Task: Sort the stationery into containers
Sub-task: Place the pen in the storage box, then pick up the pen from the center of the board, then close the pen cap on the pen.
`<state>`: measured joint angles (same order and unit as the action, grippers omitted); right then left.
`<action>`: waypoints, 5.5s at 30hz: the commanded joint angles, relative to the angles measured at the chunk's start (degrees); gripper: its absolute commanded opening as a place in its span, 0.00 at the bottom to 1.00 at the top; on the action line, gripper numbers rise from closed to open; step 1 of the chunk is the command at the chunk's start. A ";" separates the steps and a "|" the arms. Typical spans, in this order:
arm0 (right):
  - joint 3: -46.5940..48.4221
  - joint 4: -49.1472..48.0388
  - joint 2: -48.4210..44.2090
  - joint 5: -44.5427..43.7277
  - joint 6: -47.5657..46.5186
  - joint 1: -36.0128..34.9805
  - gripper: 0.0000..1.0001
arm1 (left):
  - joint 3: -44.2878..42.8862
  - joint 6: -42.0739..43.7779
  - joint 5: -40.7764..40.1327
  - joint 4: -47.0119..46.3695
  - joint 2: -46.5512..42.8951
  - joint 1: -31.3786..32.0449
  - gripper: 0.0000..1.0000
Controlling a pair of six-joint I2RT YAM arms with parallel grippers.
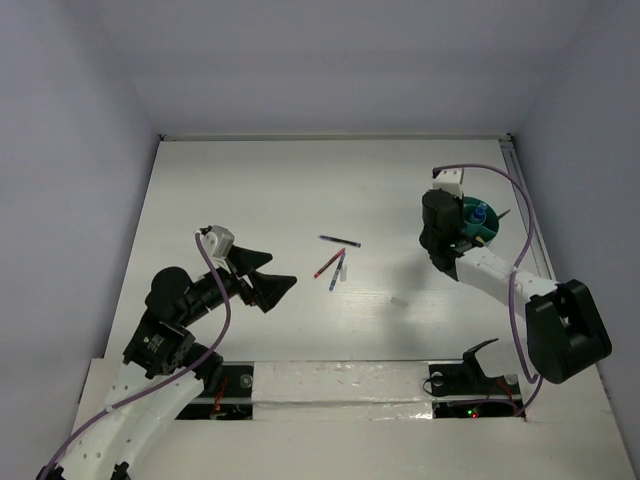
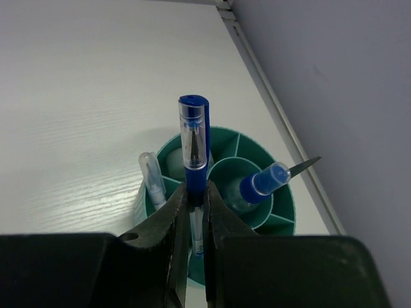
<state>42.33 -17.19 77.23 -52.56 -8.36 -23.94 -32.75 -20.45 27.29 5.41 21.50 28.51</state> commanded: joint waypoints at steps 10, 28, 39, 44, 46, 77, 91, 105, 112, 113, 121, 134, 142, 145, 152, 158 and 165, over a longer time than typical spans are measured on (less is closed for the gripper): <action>-0.93 5.65 0.90 0.96 11.96 0.21 0.24 | -2.40 0.58 -0.66 -1.45 -0.31 0.32 0.99; 7.50 32.21 -17.20 25.87 27.24 0.21 0.57 | -2.67 0.58 -2.41 -0.84 0.91 0.32 0.99; 9.35 28.71 -9.30 55.18 28.76 -7.69 0.06 | -3.28 1.02 -7.33 0.65 7.32 0.32 0.99; 15.14 28.35 -1.05 62.47 20.85 -8.49 0.36 | -3.81 1.64 -8.57 0.83 11.98 -2.48 0.99; 16.47 28.26 1.16 65.90 18.74 -8.49 0.47 | -3.72 1.64 -8.31 0.31 13.30 -4.07 0.99; 48.55 44.27 44.49 59.96 -5.27 -14.29 0.53 | -9.52 6.12 -16.30 -9.36 23.50 -6.54 0.86; 51.80 42.77 50.04 52.91 -7.99 -13.67 0.07 | -9.52 5.51 -12.09 -9.36 25.26 -7.07 0.83; 50.32 28.28 35.65 50.96 -1.76 -10.86 0.00 | -9.61 4.01 -6.90 -9.89 28.86 -8.65 0.75; 35.92 7.82 21.13 68.01 24.59 -11.47 0.00 | -9.87 2.17 -1.10 -11.91 32.55 -9.70 0.63; 34.33 2.30 20.34 70.37 30.45 -11.48 0.00 | -9.70 1.90 0.30 -12.35 32.64 -10.23 0.61; 26.50 -13.91 17.34 74.18 47.80 -15.42 0.00 | -8.56 -0.21 2.15 -15.51 32.38 -10.76 0.55; 26.14 -22.62 18.83 78.48 53.27 -18.77 0.00 | -7.77 -1.61 3.21 -17.45 31.94 -11.29 0.42; 25.26 -23.33 18.92 79.10 53.80 -19.83 0.00 | -7.41 -1.88 2.95 -17.72 30.80 -11.29 0.22; 25.53 -22.89 19.01 79.27 53.89 -19.83 0.00 | -7.50 -1.79 3.21 -17.54 30.80 -11.29 0.08; 26.14 -19.91 18.74 78.66 52.84 -19.83 0.00 | -7.94 -0.47 0.32 -15.26 29.48 -11.29 0.00; 28.87 -8.58 16.56 79.19 45.03 -19.83 0.54 | -9.52 2.07 -8.63 -9.99 25.71 -11.29 0.00; 26.67 -2.67 16.27 81.90 39.30 -19.21 0.30 | -14.53 4.62 -22.35 -1.72 19.64 -11.29 0.00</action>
<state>68.62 -22.59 94.50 26.72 34.37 -43.11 -43.05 -18.24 13.41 1.93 44.42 17.52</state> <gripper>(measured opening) 0.428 0.076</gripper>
